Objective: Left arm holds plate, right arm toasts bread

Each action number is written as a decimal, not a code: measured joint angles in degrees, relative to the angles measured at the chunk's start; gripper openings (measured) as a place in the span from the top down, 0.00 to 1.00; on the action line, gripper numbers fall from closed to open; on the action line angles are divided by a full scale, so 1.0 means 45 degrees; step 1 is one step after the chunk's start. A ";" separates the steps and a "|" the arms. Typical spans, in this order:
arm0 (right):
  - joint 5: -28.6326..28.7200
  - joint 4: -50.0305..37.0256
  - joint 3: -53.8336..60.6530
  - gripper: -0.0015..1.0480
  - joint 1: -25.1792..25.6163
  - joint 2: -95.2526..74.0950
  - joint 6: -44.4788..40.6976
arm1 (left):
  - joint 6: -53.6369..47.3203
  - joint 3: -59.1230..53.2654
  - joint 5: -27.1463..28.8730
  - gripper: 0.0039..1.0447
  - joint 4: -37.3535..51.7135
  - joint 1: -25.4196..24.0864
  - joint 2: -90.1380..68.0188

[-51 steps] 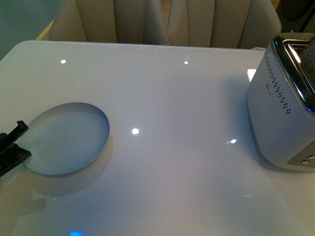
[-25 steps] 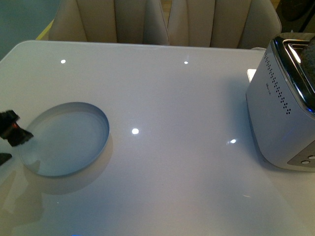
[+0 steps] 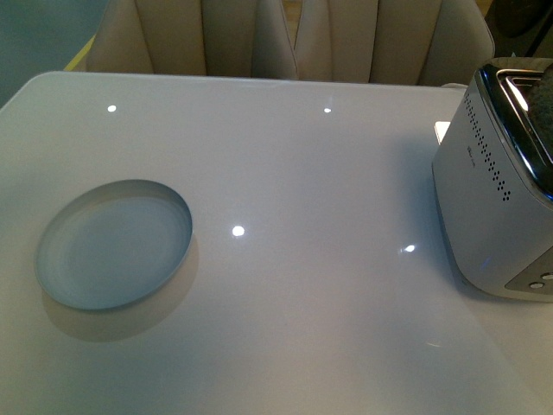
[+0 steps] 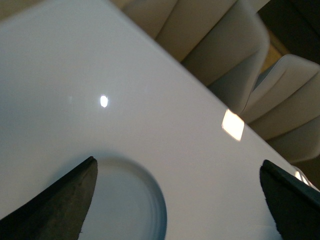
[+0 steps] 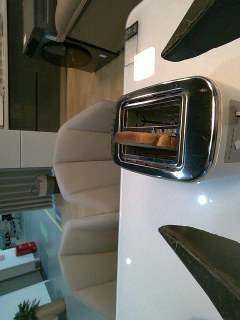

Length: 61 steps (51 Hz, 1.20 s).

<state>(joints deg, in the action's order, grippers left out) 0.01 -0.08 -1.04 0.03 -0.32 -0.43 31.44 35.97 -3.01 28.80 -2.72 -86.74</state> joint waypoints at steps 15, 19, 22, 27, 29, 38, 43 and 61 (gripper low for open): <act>0.0000 0.0000 0.0000 0.09 0.0000 0.0010 0.0000 | -0.6581 -0.4138 0.0670 0.78 0.3662 0.0617 0.5372; 0.0000 0.0000 0.0000 0.09 0.0000 0.0005 0.0000 | -0.6693 -0.4784 0.0675 0.92 0.3653 0.0617 0.5843; 0.0000 0.0000 0.0000 0.09 0.0000 0.0010 0.0000 | -0.6737 -0.5153 0.0670 0.97 0.3599 0.0617 0.6305; -0.0005 0.0000 0.0000 0.09 0.0000 0.0010 0.0000 | -0.6766 -0.5615 0.0665 0.97 0.3453 0.0617 0.7004; -0.0005 0.0000 0.0000 0.09 0.0000 0.0010 0.0000 | -0.6776 -0.5761 0.0665 0.97 0.3381 0.0617 0.7218; 0.0000 0.0000 0.0000 0.09 0.0000 0.0010 0.0000 | -0.6795 -0.6489 0.0670 0.97 0.2764 0.0617 0.8471; -0.0005 0.0000 0.0000 0.09 0.0000 0.0010 0.0000 | -0.6800 -0.6868 0.0670 0.97 0.2191 0.0617 0.9466; 0.0000 0.0000 0.0000 0.09 0.0000 0.0010 0.0000 | -0.6810 -0.7820 0.0670 0.97 0.0947 0.0617 1.1710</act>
<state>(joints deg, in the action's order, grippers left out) 0.01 -0.08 -1.04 0.03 -0.27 -0.43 0.80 0.78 0.01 33.06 0.05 -34.04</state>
